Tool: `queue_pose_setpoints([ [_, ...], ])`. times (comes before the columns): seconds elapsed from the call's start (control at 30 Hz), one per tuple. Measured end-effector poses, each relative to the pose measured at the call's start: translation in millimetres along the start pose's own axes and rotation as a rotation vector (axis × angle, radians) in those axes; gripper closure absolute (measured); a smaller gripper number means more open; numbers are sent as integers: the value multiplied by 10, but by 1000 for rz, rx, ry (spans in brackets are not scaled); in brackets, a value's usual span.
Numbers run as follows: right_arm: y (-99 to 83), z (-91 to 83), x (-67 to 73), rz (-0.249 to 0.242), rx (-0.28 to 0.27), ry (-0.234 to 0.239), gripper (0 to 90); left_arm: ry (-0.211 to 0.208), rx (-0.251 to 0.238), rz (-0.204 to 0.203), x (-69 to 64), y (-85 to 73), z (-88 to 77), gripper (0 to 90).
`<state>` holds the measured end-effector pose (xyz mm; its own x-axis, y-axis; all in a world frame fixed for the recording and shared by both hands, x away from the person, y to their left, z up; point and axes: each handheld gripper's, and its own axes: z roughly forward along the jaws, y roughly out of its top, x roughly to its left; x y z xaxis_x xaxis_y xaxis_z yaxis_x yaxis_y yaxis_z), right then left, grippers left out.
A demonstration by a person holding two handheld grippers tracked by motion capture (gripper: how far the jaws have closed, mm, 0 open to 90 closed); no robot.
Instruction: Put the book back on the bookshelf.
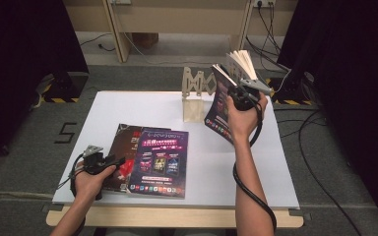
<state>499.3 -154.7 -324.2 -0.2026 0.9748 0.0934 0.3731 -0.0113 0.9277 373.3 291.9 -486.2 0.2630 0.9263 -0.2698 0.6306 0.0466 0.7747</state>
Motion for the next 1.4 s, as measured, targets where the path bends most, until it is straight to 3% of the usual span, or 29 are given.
queue_pose_setpoints([
  [0.2, 62, 20, 30, -26, 21, -25, 825, 4, 1, 0, 11, -2, -2, 480],
  [0.3, 91, -43, 43, -26, -20, -44, 844, 5, 1, -3, 13, -3, 2, 481],
  [0.43, 145, -145, 58, 12, -74, -21, 846, 1, 3, 4, 1, 0, 10, 481],
  [0.57, 162, -146, 116, 1, -110, -19, 846, 2, 1, 2, 4, 1, 3, 481],
  [0.8, 225, -54, 179, 37, -150, -20, 846, 6, 0, 1, 21, 7, -1, 482],
  [1.03, 300, 139, 227, 32, -176, -28, 846, 3, -1, 1, 21, 6, -9, 482],
  [1.4, 179, 388, 215, 26, -184, -56, 844, 2, -6, -4, 32, 10, -7, 483],
])
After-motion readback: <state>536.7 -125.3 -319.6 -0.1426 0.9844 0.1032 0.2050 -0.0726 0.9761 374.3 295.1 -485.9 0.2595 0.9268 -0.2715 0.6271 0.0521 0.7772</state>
